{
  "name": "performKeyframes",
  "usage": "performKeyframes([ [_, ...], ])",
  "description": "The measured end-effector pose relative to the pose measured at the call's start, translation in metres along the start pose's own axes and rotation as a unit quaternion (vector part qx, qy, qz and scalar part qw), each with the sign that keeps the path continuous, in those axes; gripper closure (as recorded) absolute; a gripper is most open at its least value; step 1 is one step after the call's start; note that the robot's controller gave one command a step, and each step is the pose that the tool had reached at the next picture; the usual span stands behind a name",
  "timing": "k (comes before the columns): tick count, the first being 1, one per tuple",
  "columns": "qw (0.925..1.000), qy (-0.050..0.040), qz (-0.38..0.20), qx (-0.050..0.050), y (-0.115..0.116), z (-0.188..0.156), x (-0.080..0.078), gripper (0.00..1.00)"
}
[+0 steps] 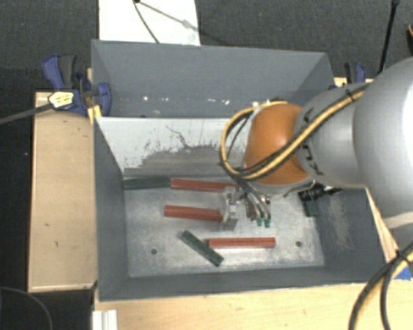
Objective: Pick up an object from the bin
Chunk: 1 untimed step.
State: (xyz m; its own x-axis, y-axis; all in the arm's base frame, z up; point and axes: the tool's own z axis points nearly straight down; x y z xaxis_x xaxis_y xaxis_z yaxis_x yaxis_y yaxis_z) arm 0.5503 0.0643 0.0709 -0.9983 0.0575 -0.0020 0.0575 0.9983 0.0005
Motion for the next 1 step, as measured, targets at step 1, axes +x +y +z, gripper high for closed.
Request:
performKeyframes([
  [1, 0.9997, -0.0039, -0.026, -0.001, 0.0197, -0.1582, 0.0233, 1.00],
])
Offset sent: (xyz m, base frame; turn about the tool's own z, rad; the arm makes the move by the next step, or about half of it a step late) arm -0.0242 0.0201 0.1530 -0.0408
